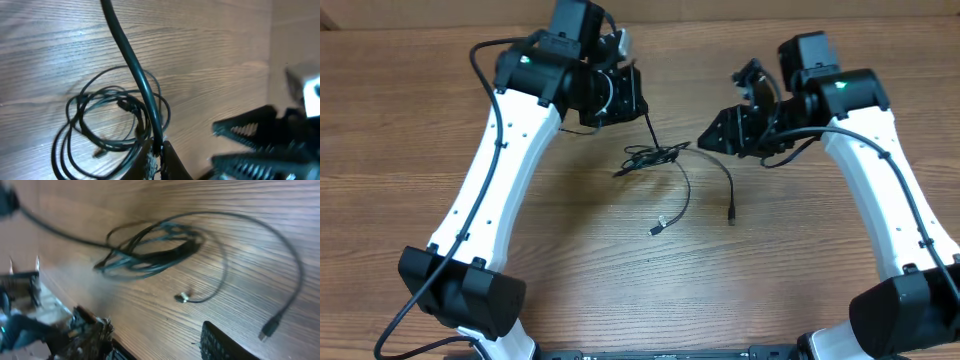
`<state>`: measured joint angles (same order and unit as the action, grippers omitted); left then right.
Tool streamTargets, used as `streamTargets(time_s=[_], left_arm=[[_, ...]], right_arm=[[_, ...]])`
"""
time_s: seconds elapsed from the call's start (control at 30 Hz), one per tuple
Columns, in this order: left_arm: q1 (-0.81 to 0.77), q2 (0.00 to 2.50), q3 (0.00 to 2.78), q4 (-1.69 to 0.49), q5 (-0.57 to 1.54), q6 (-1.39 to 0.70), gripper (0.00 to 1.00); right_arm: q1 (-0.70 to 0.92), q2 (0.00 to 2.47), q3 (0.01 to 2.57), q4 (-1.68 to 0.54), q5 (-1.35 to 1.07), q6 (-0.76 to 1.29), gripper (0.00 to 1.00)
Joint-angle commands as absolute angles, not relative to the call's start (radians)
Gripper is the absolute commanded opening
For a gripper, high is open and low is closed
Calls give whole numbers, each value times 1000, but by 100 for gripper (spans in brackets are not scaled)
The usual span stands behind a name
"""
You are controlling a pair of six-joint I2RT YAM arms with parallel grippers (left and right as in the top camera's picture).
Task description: Untangle cables
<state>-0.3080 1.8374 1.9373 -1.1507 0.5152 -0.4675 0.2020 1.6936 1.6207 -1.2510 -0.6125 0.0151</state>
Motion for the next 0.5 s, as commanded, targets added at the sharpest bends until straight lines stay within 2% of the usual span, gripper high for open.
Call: streamTargets(time_s=[0.0, 0.3, 0.47], left_arm=[[-241, 1836, 1947, -1153, 678, -498, 4], [-215, 1836, 1947, -1166, 735, -497, 4], [-189, 1836, 1947, -1172, 813, -482, 4]], right_arm=[[222, 1699, 1629, -1242, -647, -111, 59], [257, 1742, 1629, -1172, -737, -45, 64], [300, 1766, 1629, -1168, -734, -308, 73]])
